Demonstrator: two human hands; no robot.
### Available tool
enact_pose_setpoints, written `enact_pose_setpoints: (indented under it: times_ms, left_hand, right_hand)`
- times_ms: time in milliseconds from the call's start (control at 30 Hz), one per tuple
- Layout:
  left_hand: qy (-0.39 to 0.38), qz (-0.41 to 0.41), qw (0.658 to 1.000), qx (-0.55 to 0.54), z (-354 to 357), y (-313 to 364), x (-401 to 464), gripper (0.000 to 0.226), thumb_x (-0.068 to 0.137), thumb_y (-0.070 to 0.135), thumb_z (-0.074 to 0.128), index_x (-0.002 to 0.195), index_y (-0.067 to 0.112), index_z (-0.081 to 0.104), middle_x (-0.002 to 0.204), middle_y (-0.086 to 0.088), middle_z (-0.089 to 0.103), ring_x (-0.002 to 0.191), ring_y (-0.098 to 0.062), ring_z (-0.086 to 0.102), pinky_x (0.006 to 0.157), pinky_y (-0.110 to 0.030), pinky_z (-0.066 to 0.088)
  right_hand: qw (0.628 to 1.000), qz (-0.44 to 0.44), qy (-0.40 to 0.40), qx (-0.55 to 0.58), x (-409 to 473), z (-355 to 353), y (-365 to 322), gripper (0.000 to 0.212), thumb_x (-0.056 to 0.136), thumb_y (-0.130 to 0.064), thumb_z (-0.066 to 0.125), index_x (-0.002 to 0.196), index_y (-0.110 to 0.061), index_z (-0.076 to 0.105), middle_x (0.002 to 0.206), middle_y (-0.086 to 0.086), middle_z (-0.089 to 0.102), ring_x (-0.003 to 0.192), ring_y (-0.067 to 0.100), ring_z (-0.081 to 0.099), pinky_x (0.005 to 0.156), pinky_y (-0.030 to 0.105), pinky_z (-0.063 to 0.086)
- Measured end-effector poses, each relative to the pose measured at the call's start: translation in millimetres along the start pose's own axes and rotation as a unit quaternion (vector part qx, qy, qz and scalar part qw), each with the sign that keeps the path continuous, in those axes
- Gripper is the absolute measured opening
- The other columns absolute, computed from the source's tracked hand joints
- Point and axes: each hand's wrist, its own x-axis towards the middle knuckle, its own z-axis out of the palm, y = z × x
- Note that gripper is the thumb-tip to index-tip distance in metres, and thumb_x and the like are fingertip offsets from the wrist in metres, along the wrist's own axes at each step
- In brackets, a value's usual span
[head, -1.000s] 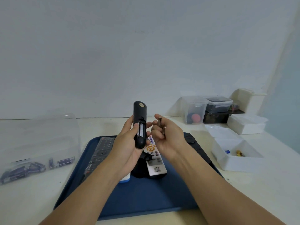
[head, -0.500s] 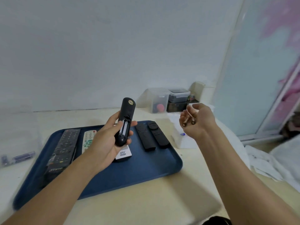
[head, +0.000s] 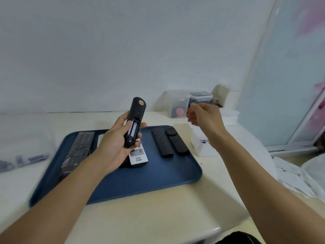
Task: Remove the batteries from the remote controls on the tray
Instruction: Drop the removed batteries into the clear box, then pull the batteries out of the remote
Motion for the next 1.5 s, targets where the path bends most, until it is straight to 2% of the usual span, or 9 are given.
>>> enact_pose_setpoints:
  times_ms: [167, 400, 567, 700, 800, 967, 1233, 1367, 1500]
  left_hand:
    - [0.129, 0.083, 0.988, 0.025, -32, 48, -6, 0.009, 0.103, 0.015, 0.053, 0.108, 0.012, 0.061, 0.084, -0.004, 0.056, 0.058, -0.012, 0.045, 0.045, -0.022, 0.035]
    - [0.296, 0.167, 0.927, 0.161, -143, 128, -53, 0.022, 0.096, 0.006, 0.059, 0.116, 0.011, 0.068, 0.076, -0.001, 0.052, 0.053, -0.011, 0.045, 0.043, -0.023, 0.039]
    - [0.377, 0.162, 0.894, 0.178, -205, 131, -82, 0.018, 0.092, 0.008, 0.068, 0.109, 0.013, 0.071, 0.073, -0.003, 0.054, 0.053, -0.012, 0.044, 0.045, -0.023, 0.038]
    - [0.508, 0.233, 0.792, 0.245, -238, 115, -91, 0.013, 0.086, 0.015, 0.075, 0.081, 0.022, 0.065, 0.069, -0.002, 0.057, 0.058, -0.017, 0.049, 0.060, -0.031, 0.045]
    - [0.571, 0.272, 0.736, 0.242, -251, 105, -94, 0.025, 0.081, 0.023, 0.082, 0.080, 0.015, 0.058, 0.071, 0.004, 0.058, 0.060, -0.012, 0.054, 0.064, -0.033, 0.050]
    - [0.538, 0.258, 0.777, 0.201, -268, 111, -92, 0.035, 0.069, 0.027, 0.093, 0.082, 0.024, 0.061, 0.080, 0.008, 0.065, 0.062, -0.012, 0.055, 0.065, -0.031, 0.050]
    - [0.385, 0.172, 0.890, 0.174, -289, 126, -105, 0.029, 0.077, 0.019, 0.087, 0.085, 0.014, 0.059, 0.072, -0.003, 0.057, 0.046, -0.009, 0.035, 0.046, -0.023, 0.033]
    - [0.392, 0.193, 0.883, 0.172, -290, 124, -105, 0.051, 0.082, 0.028, 0.084, 0.108, -0.008, 0.062, 0.104, -0.026, 0.071, 0.043, -0.009, 0.034, 0.044, -0.021, 0.034]
    - [0.405, 0.207, 0.874, 0.172, -286, 120, -105, 0.050, 0.081, 0.032, 0.084, 0.105, -0.005, 0.062, 0.092, -0.015, 0.067, 0.044, -0.009, 0.036, 0.045, -0.021, 0.036]
  right_hand:
    - [0.969, -0.089, -0.231, -0.005, -42, 99, -38, 0.014, 0.094, -0.016, 0.064, 0.088, -0.006, 0.072, 0.080, 0.006, 0.073, 0.073, 0.022, 0.067, 0.074, 0.037, 0.058]
    - [0.854, -0.305, -0.393, -0.150, -82, 218, -80, 0.026, 0.098, -0.008, 0.054, 0.113, -0.016, 0.074, 0.116, 0.000, 0.072, 0.106, 0.013, 0.065, 0.091, 0.020, 0.048]
    - [0.790, -0.317, -0.451, -0.268, -96, 276, -80, 0.031, 0.102, -0.021, 0.050, 0.128, -0.015, 0.066, 0.119, -0.002, 0.065, 0.106, 0.016, 0.060, 0.092, 0.022, 0.041]
    - [0.803, -0.278, -0.446, -0.281, -101, 299, -71, 0.041, 0.101, -0.029, 0.050, 0.104, 0.008, 0.068, 0.105, 0.022, 0.071, 0.097, 0.036, 0.066, 0.089, 0.047, 0.053]
    - [0.828, -0.264, -0.426, -0.253, -98, 300, -61, 0.047, 0.099, -0.028, 0.057, 0.059, -0.003, 0.057, 0.057, 0.003, 0.059, 0.055, 0.021, 0.052, 0.063, 0.031, 0.048]
    - [0.805, -0.307, -0.451, -0.234, -99, 294, -56, 0.016, 0.092, -0.023, 0.071, 0.091, -0.011, 0.081, 0.075, -0.024, 0.058, 0.067, -0.008, 0.055, 0.064, 0.002, 0.037]
    - [0.777, -0.306, -0.477, -0.273, -100, 294, -59, 0.019, 0.084, -0.032, 0.079, 0.098, -0.020, 0.081, 0.105, -0.008, 0.069, 0.084, 0.000, 0.058, 0.078, 0.017, 0.043]
    - [0.779, -0.308, -0.442, -0.321, -107, 290, -79, 0.031, 0.090, -0.035, 0.072, 0.116, -0.018, 0.073, 0.110, -0.003, 0.071, 0.099, 0.016, 0.064, 0.088, 0.028, 0.050]
    - [0.801, -0.314, -0.411, -0.301, -112, 305, -89, 0.041, 0.089, -0.015, 0.072, 0.129, -0.012, 0.063, 0.115, 0.004, 0.069, 0.097, 0.017, 0.063, 0.082, 0.022, 0.045]
